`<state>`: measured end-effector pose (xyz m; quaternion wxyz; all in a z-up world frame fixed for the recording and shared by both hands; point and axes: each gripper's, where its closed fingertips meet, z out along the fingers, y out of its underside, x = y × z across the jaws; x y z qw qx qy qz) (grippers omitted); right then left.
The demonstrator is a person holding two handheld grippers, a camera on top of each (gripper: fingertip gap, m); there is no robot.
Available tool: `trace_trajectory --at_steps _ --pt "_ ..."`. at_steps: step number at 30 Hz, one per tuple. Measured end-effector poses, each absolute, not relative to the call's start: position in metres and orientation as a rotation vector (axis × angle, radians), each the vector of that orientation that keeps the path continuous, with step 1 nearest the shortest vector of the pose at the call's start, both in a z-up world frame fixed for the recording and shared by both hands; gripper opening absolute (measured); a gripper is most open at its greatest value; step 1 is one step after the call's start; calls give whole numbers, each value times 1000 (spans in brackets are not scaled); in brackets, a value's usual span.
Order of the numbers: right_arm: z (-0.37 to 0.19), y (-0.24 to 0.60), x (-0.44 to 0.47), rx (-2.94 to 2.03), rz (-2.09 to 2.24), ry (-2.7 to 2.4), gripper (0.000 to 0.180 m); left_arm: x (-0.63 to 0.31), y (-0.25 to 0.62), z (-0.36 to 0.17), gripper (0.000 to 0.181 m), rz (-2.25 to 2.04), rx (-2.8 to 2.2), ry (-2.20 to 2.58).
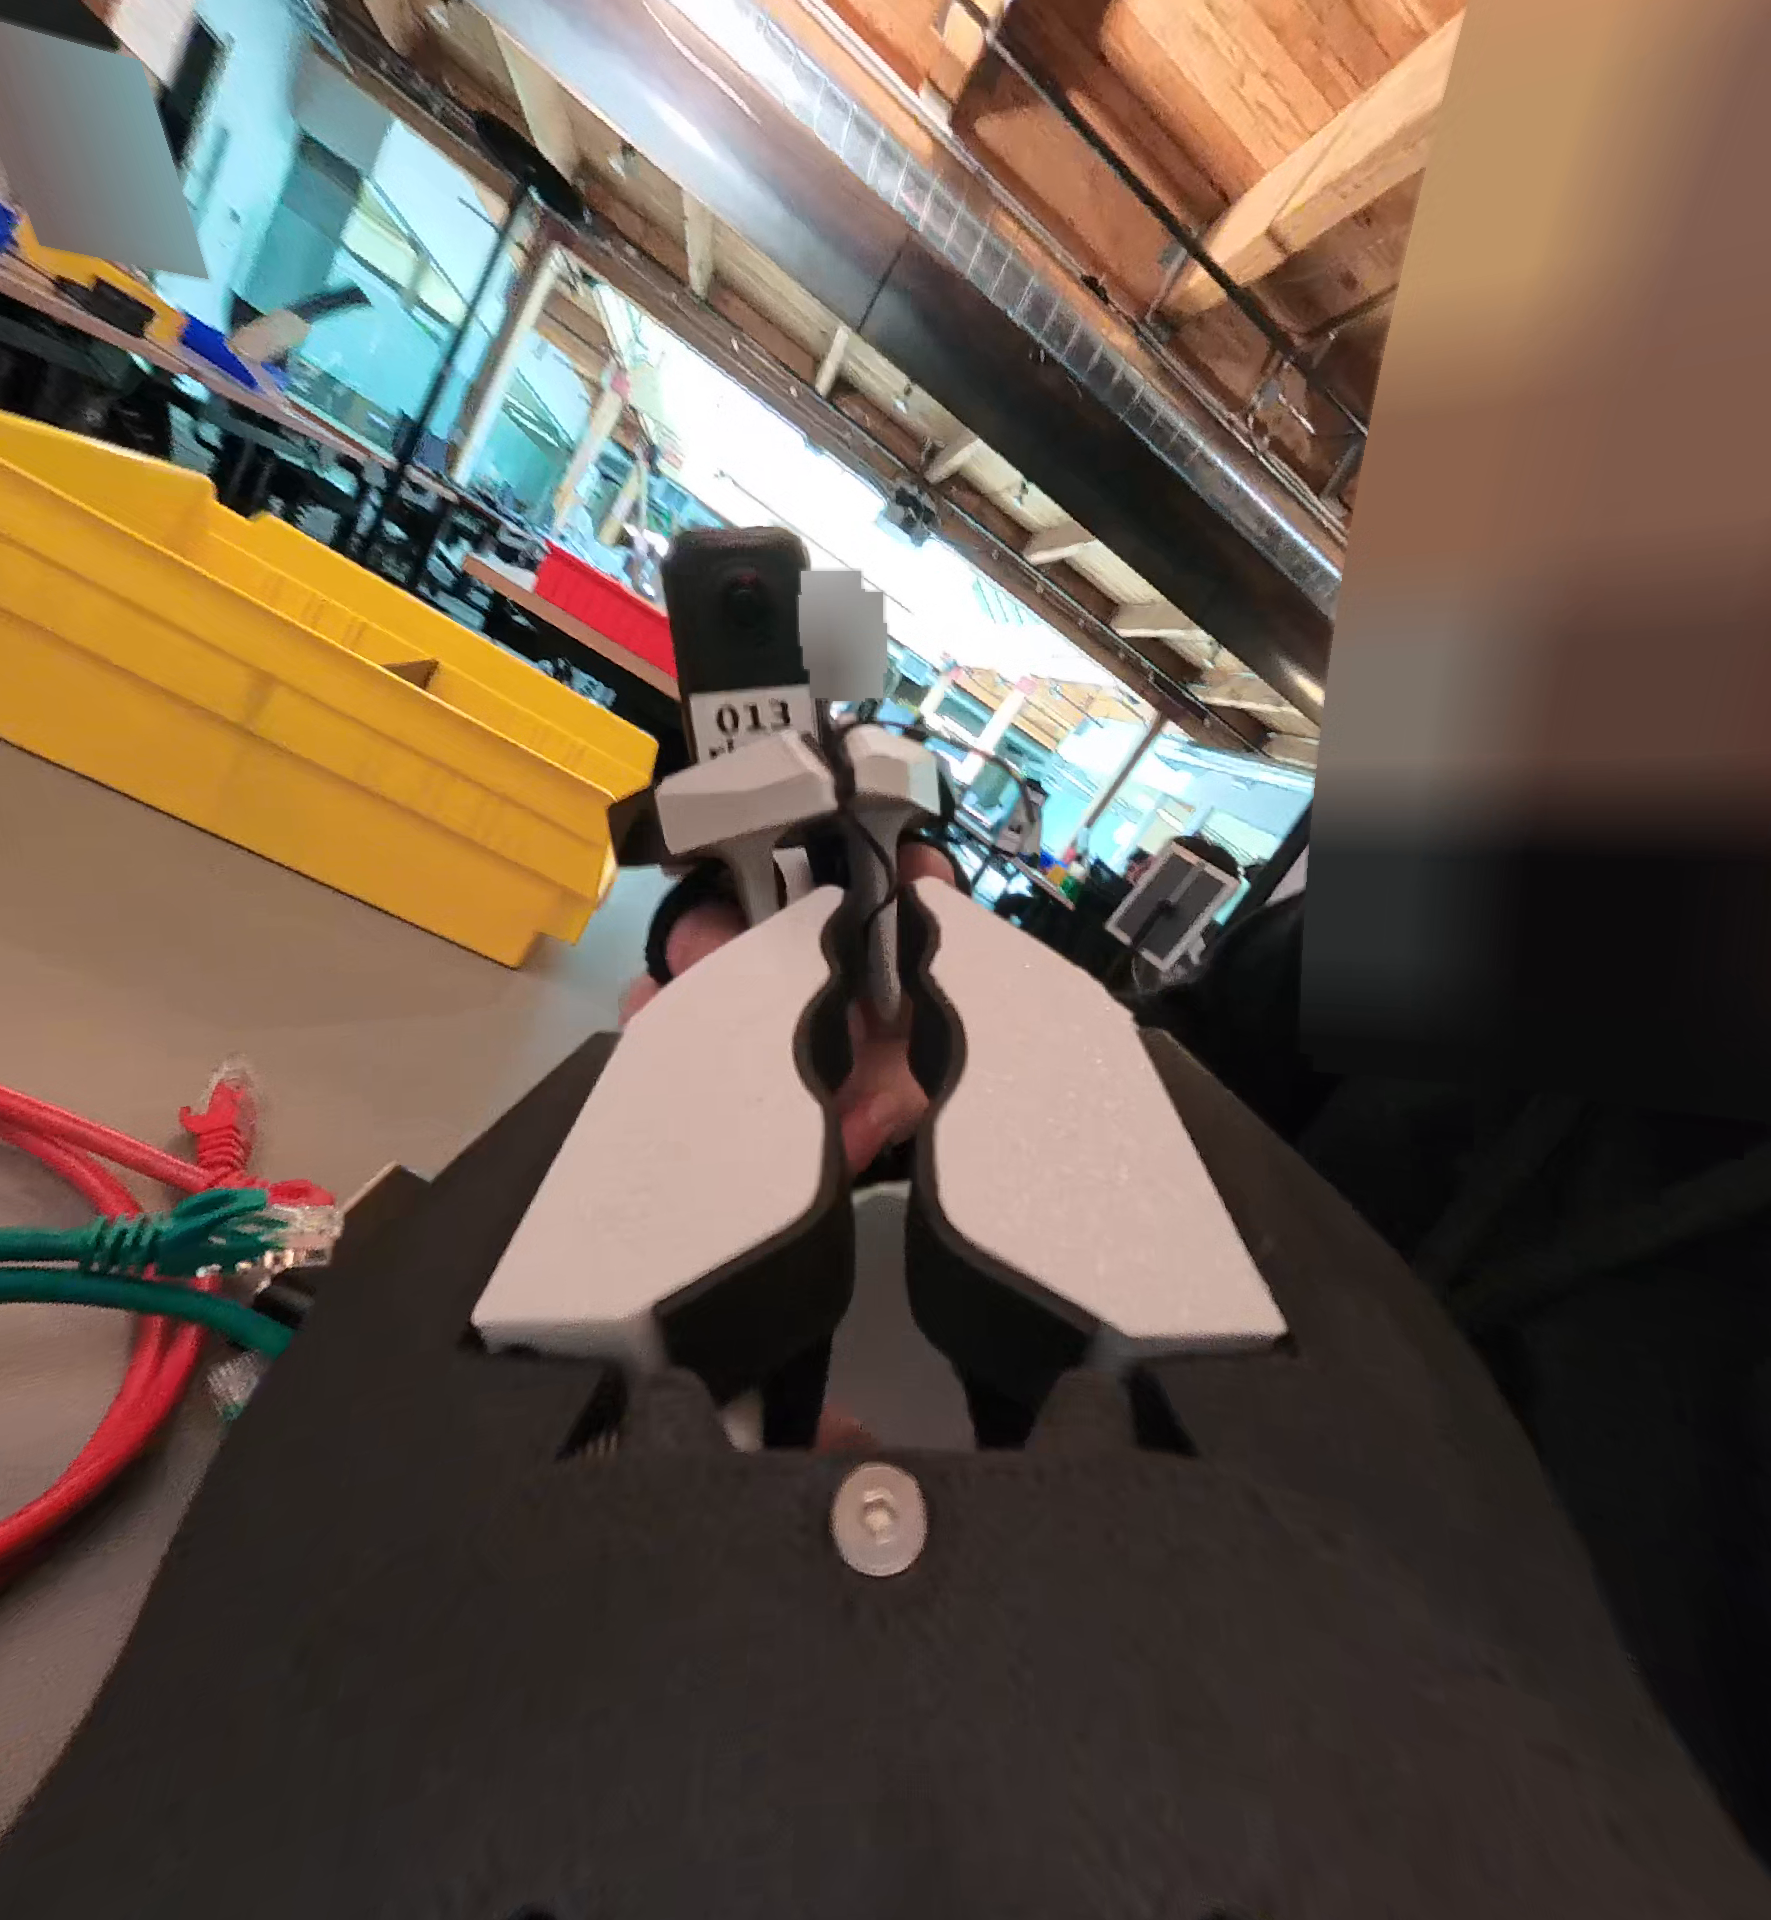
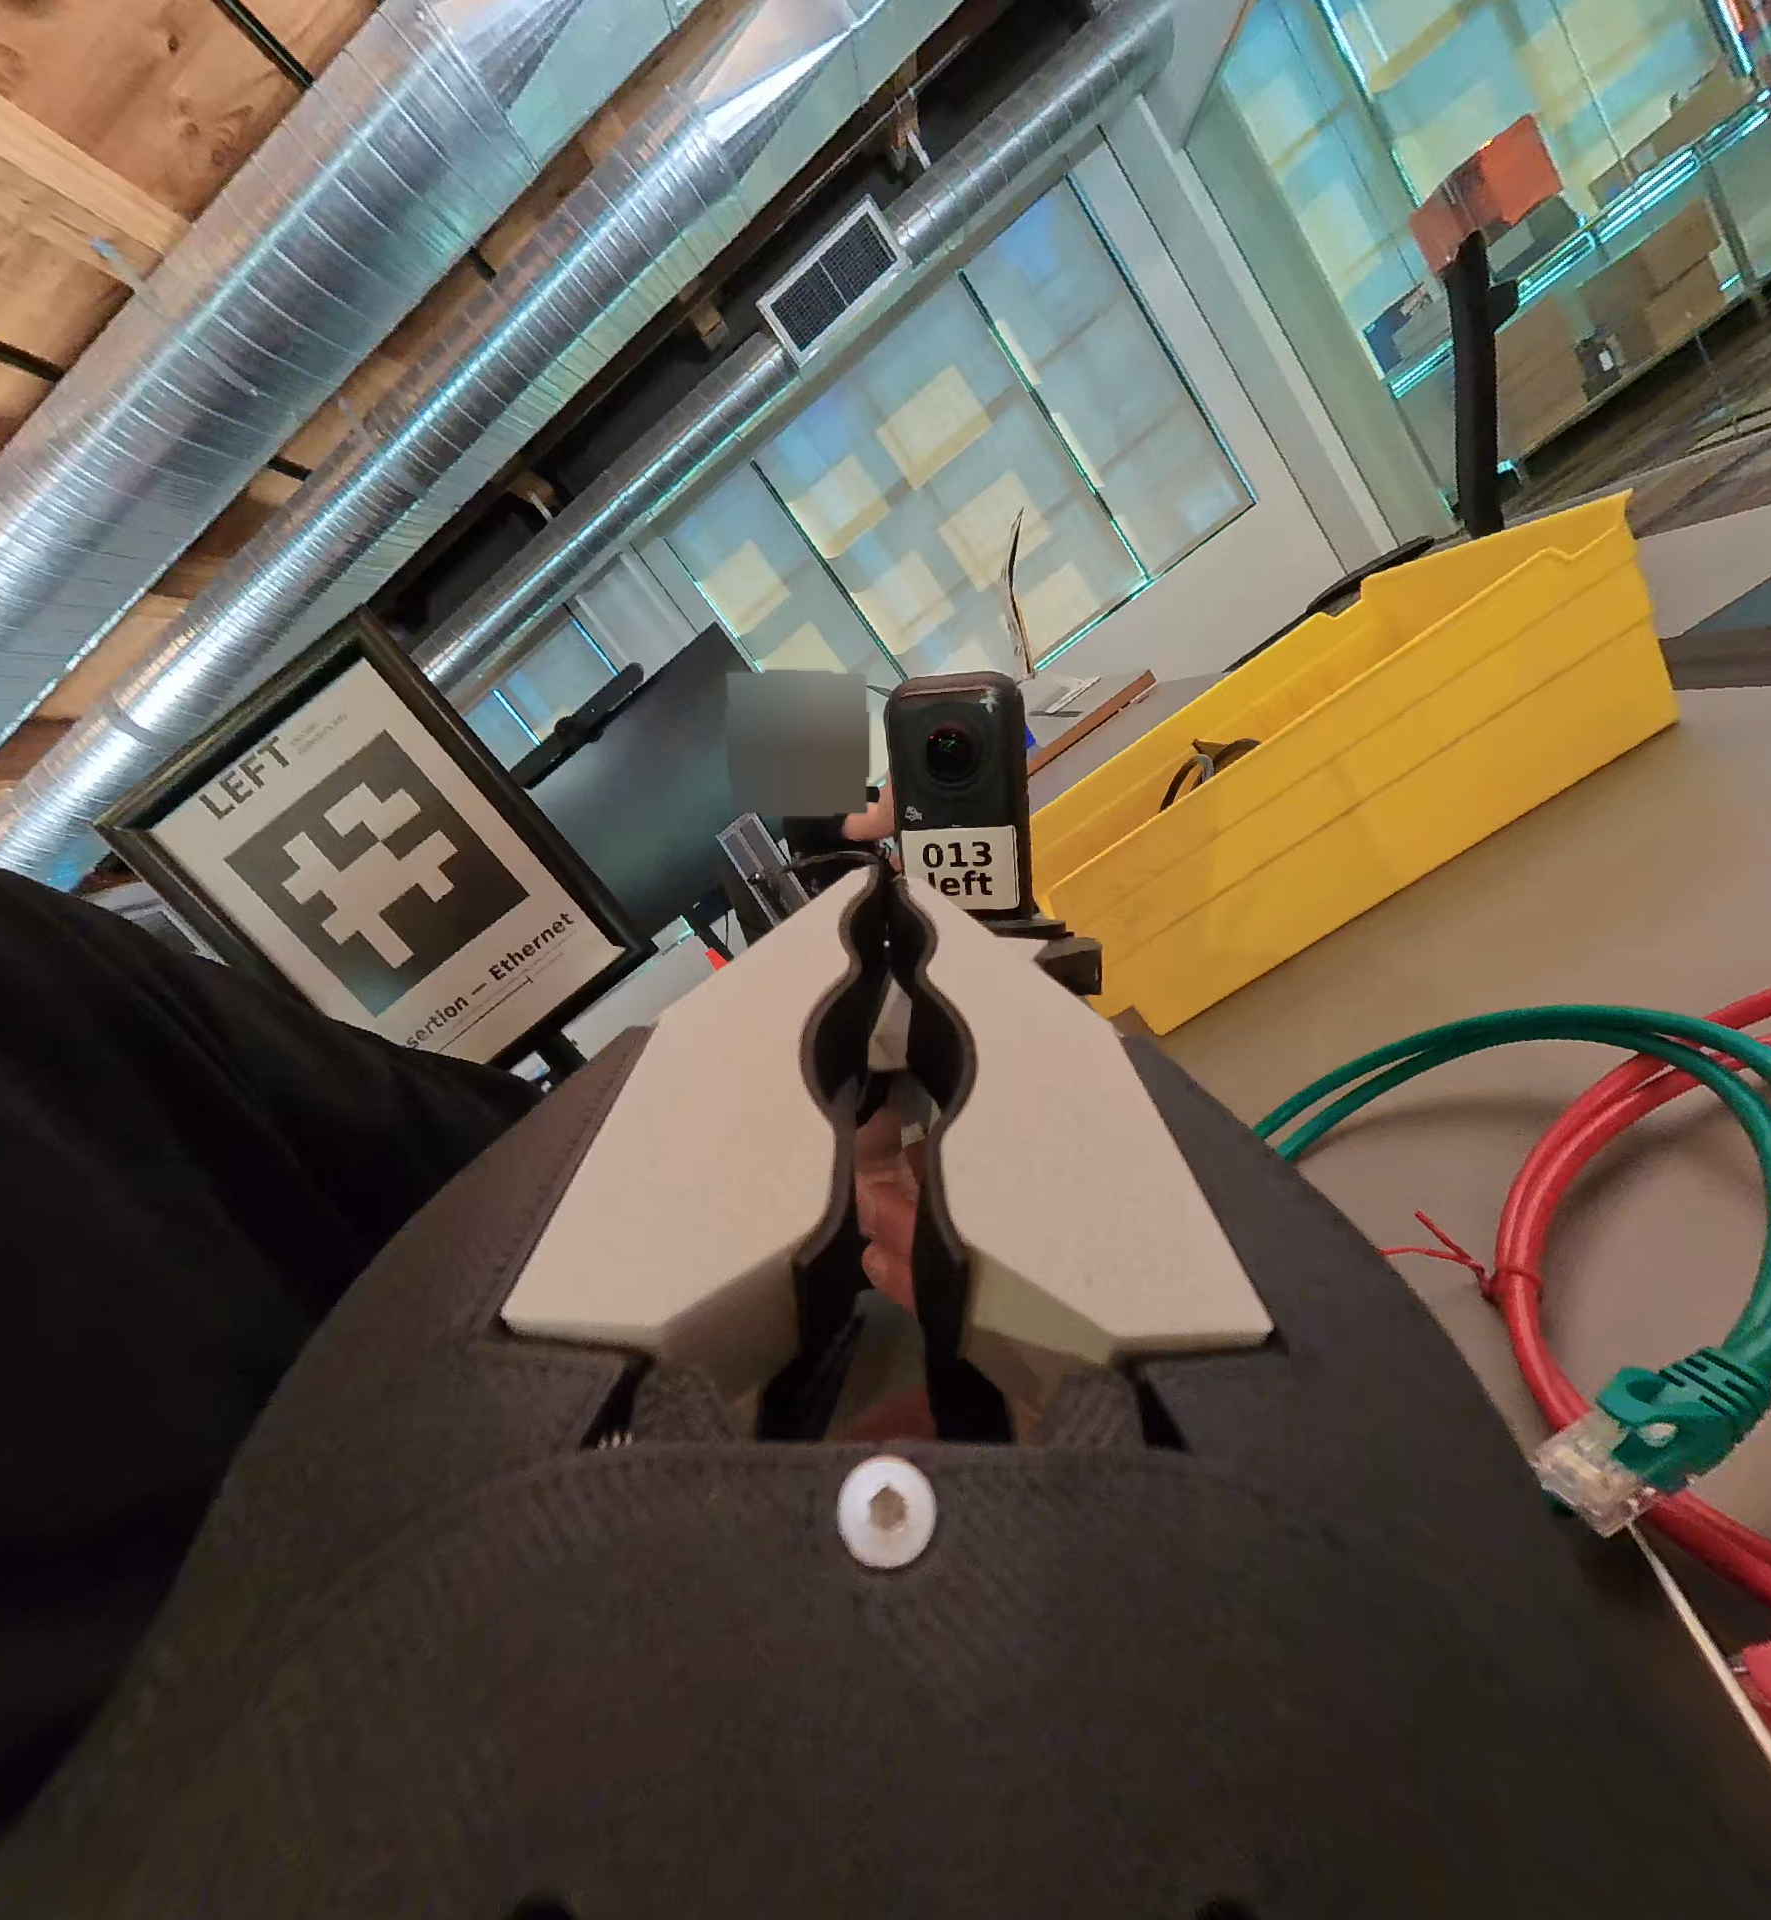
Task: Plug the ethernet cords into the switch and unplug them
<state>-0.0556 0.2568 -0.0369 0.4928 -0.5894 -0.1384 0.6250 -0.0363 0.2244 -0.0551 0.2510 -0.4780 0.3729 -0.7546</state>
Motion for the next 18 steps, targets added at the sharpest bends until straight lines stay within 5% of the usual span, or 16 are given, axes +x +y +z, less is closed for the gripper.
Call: trace_trajectory --at_steps 8,18 --pt "-40 254 -54 -1492 1336 -497 0 -32 216 -69 1 -1978 -1374 1159" --pt "-33 252 -46 -1422 1516 -407 0 -39 224 -52 17 -2145 -1291 980"
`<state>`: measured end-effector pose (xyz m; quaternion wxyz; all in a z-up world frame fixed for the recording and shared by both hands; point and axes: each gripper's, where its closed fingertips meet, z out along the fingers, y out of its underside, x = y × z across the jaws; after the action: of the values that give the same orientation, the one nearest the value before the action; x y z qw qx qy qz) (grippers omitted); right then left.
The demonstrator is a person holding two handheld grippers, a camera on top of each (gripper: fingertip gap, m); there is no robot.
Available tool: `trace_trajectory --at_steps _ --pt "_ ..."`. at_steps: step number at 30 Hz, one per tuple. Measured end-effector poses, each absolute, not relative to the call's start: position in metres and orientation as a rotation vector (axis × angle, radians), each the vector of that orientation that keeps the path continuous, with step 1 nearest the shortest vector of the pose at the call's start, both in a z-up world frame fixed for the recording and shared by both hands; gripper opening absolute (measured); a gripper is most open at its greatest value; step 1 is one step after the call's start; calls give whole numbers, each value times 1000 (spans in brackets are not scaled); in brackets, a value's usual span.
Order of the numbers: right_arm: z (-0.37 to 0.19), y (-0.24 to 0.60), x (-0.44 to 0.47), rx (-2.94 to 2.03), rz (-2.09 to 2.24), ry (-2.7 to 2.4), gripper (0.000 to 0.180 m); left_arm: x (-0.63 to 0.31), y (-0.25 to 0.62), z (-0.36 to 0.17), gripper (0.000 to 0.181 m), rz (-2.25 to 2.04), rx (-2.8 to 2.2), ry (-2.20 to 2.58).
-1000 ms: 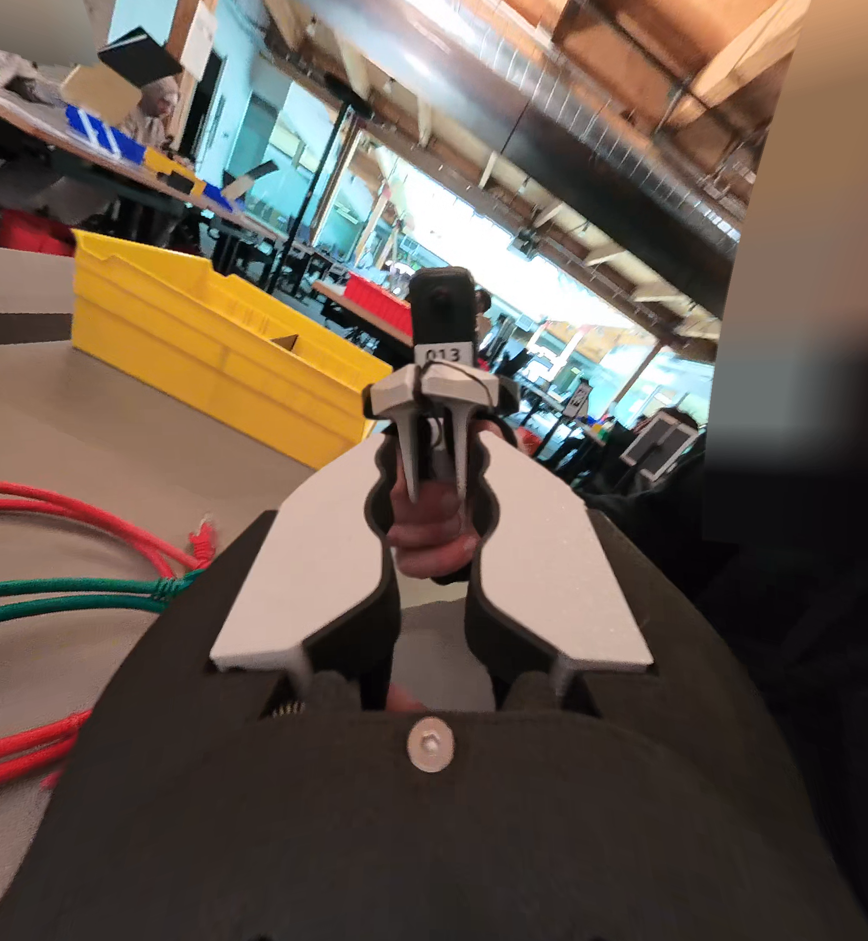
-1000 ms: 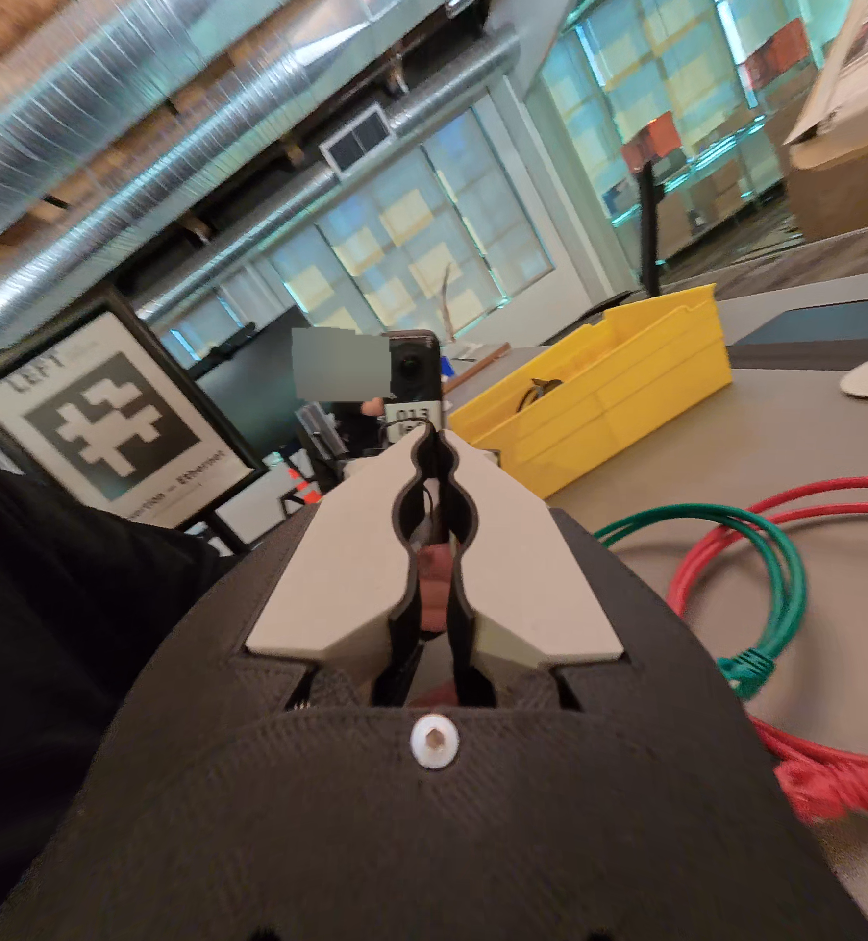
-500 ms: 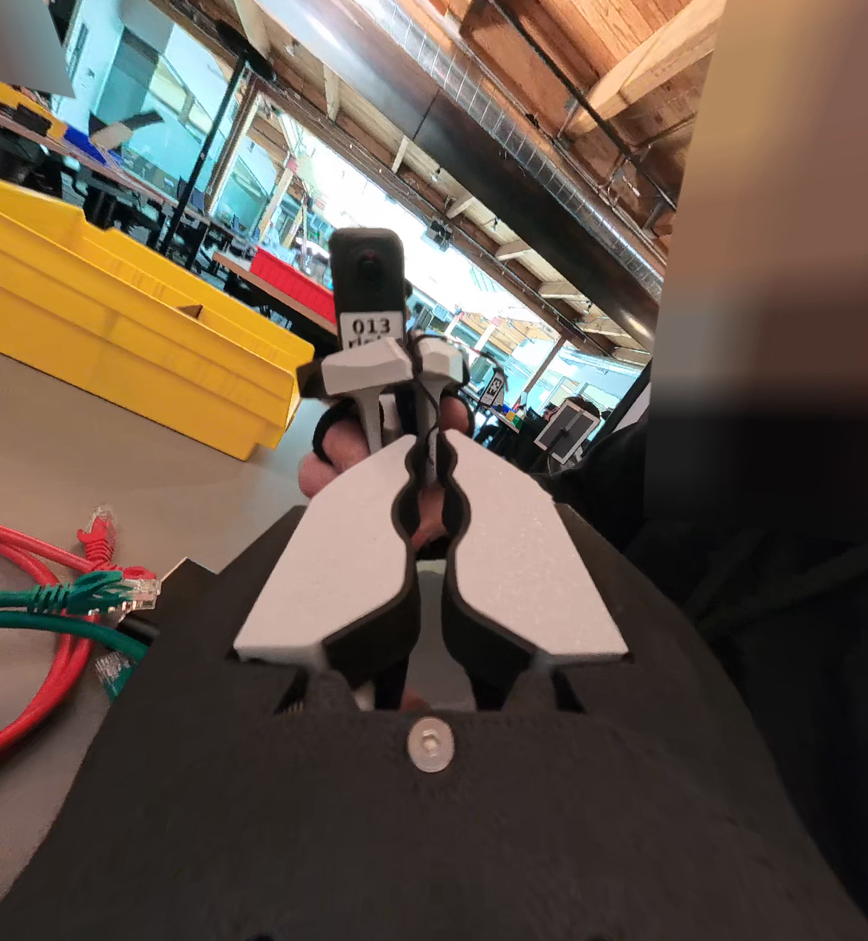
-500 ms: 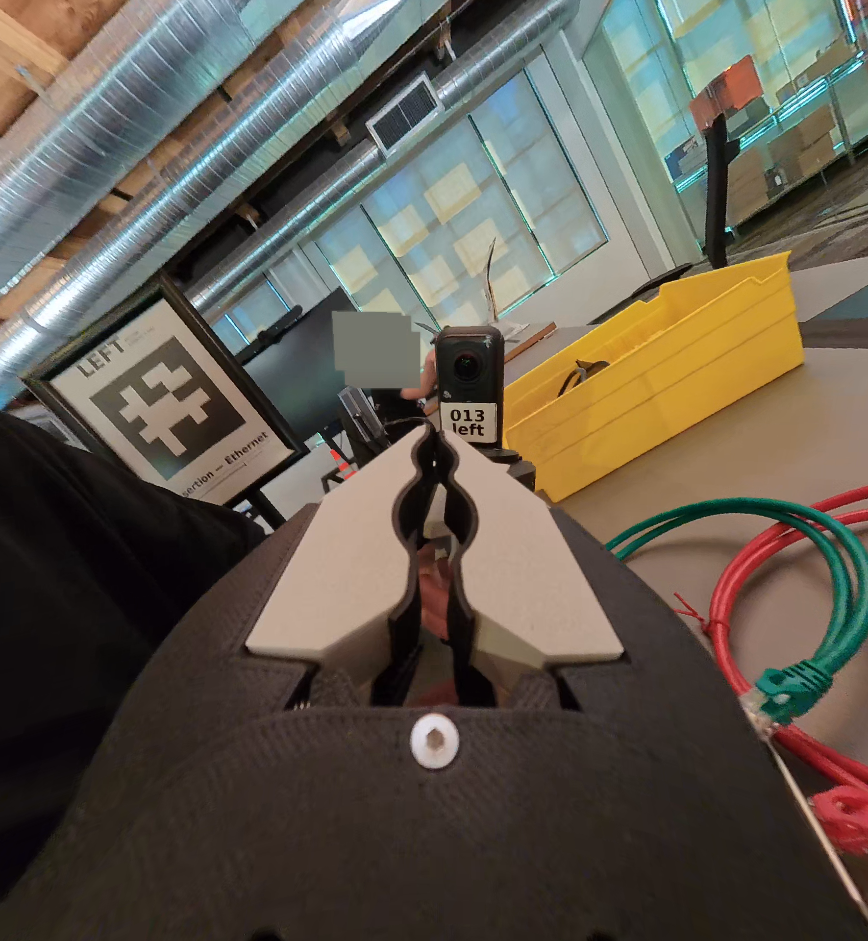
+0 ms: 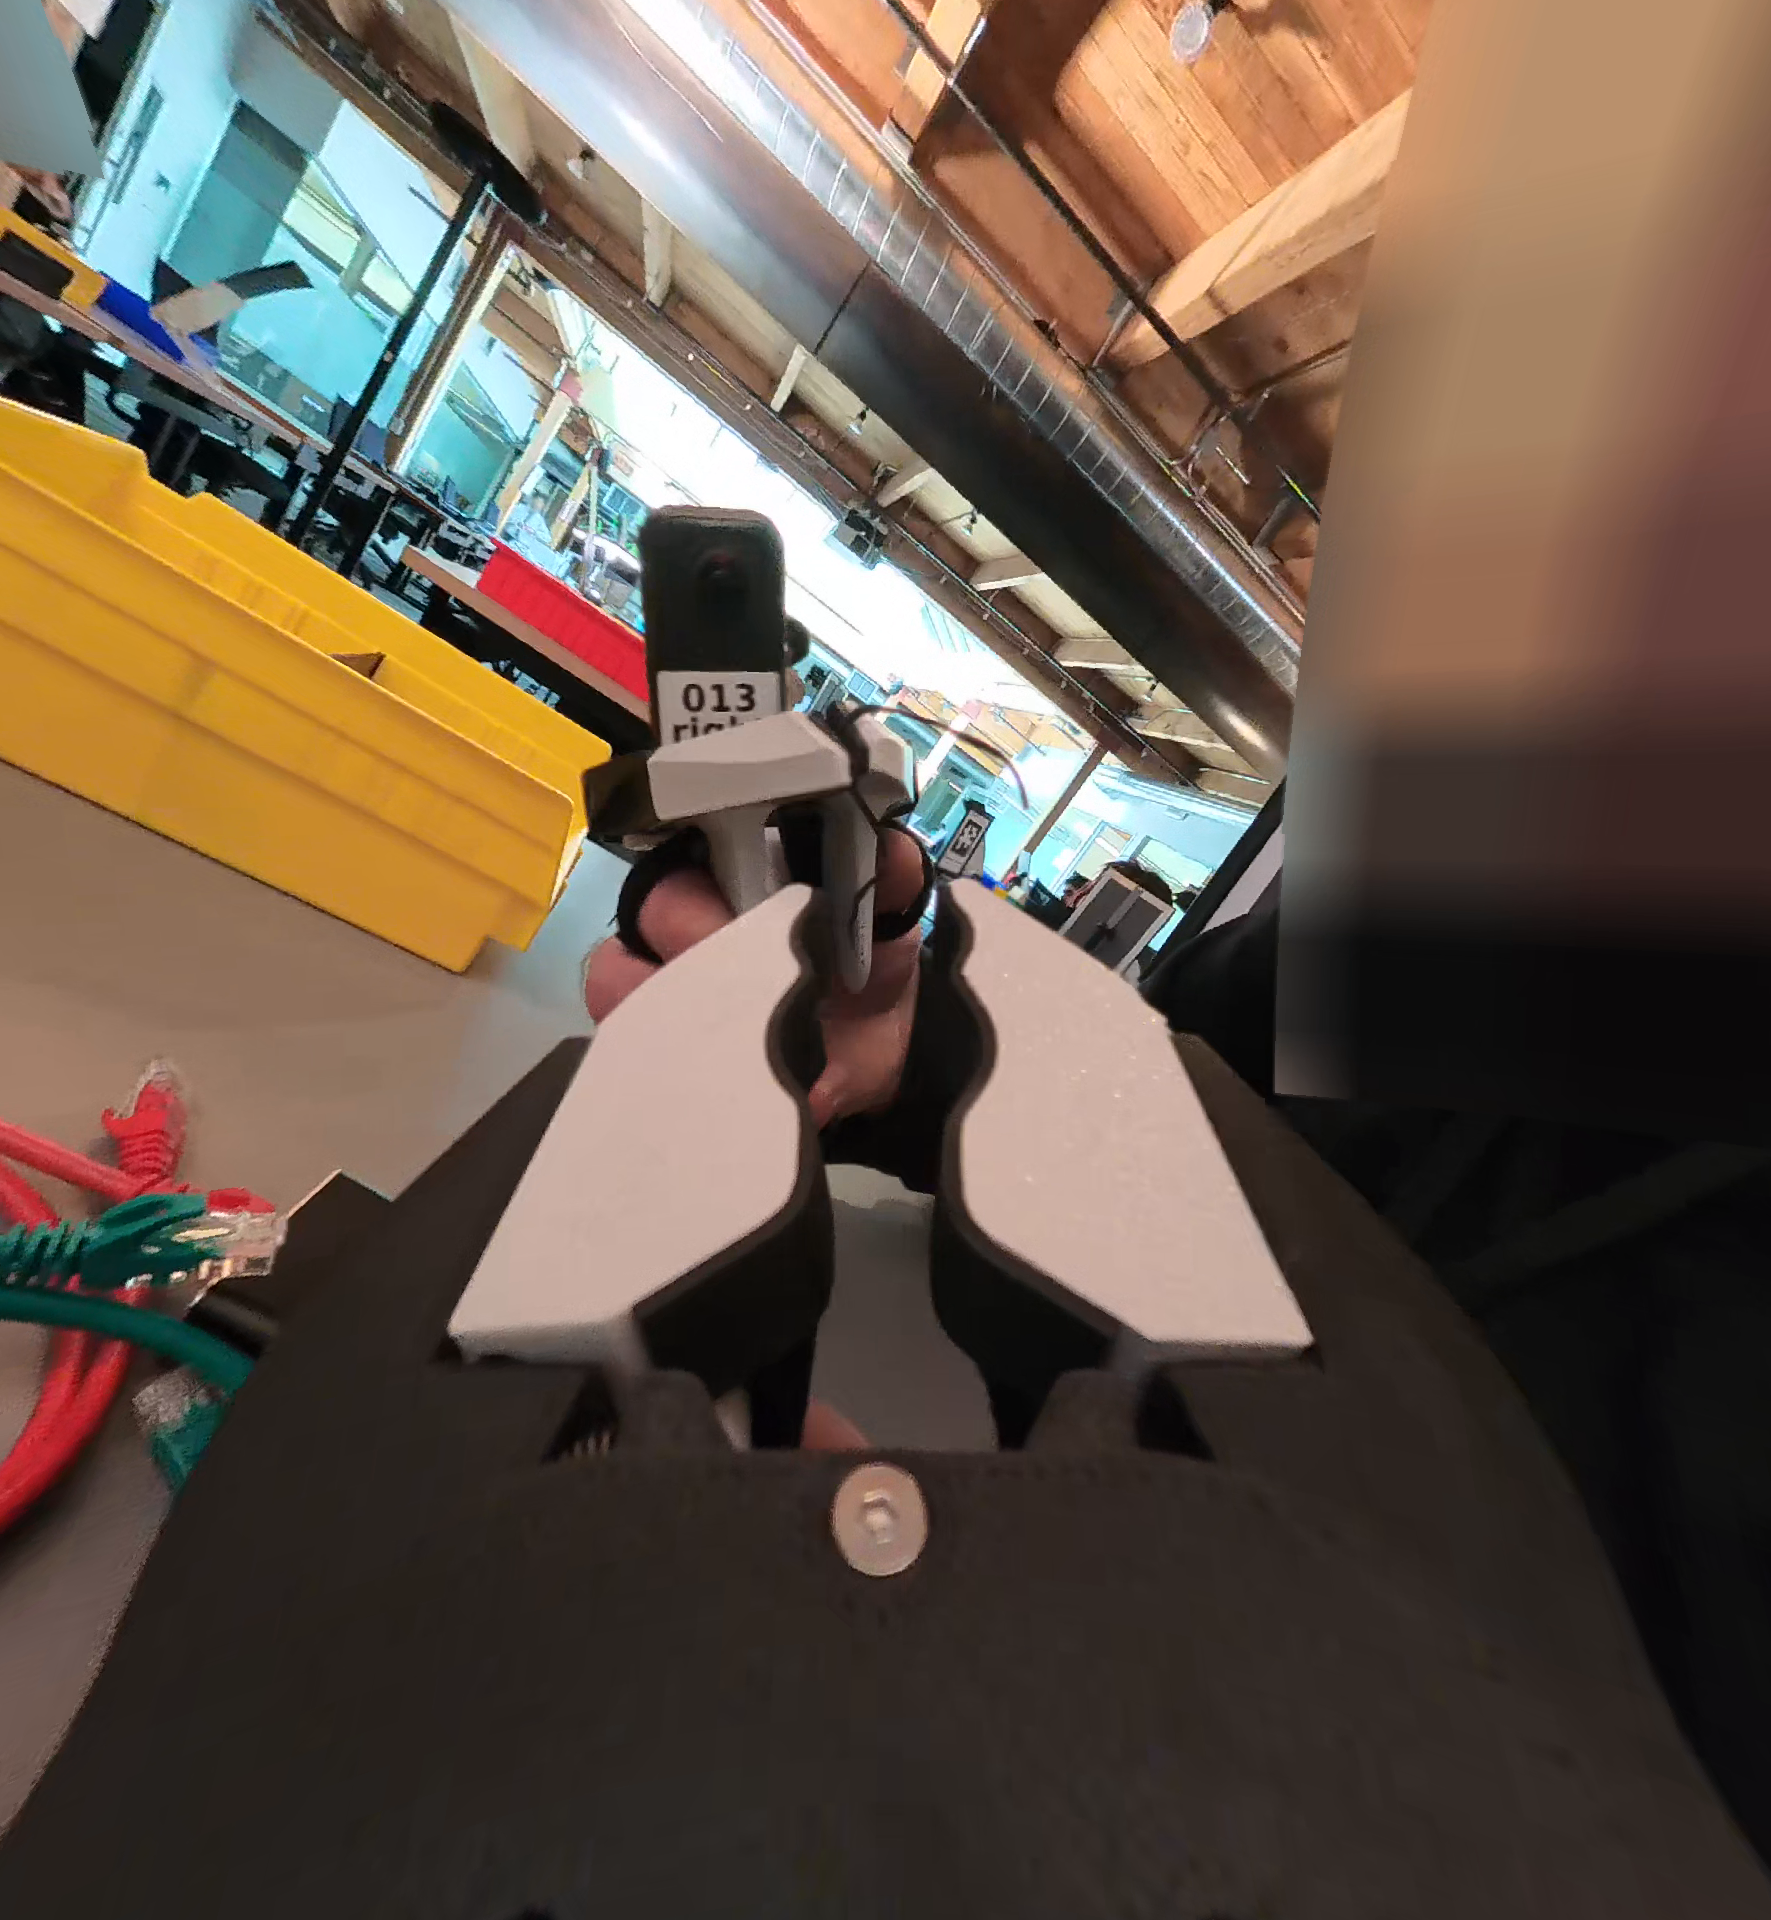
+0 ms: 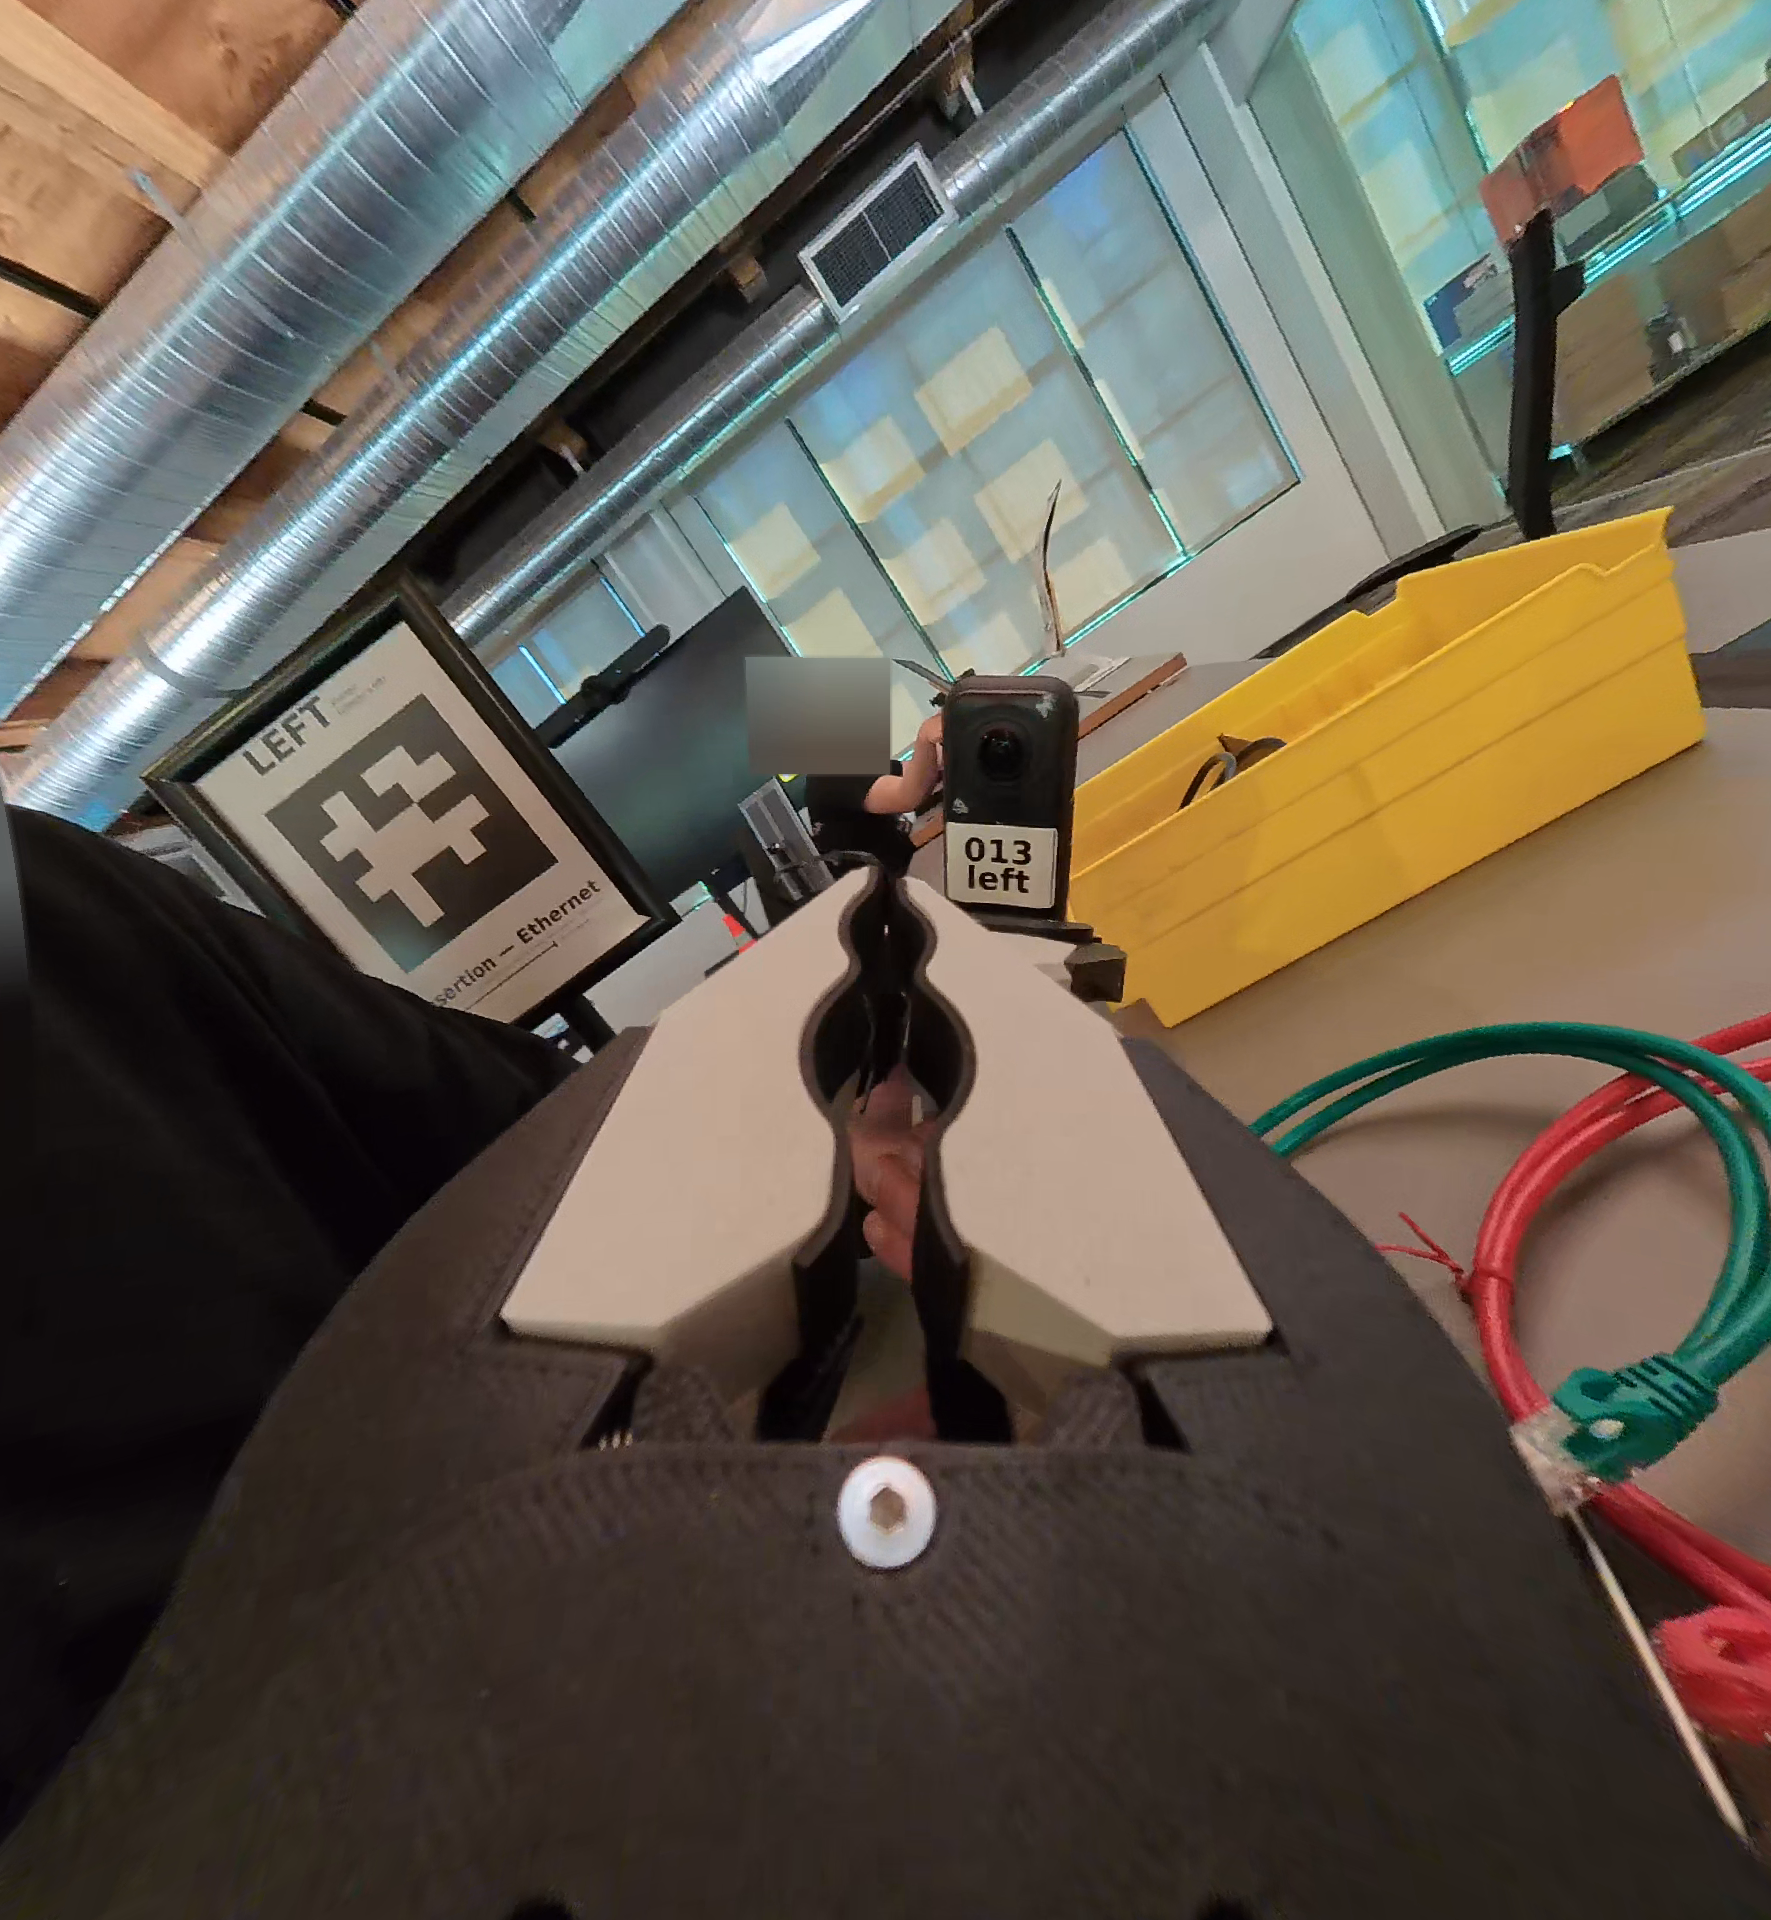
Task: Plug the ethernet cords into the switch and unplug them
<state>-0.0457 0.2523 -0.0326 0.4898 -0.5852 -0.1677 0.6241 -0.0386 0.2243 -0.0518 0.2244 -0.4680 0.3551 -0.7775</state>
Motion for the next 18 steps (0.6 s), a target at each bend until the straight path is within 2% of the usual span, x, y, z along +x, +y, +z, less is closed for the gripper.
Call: trace_trajectory --at_steps 8,18 --pt "-34 248 -54 -1403 1580 -402 0 -39 225 -45 9 -2200 -1225 902" --pt "-32 247 -53 -1398 1563 -411 0 -34 217 -47 0 -1997 -1233 1054"
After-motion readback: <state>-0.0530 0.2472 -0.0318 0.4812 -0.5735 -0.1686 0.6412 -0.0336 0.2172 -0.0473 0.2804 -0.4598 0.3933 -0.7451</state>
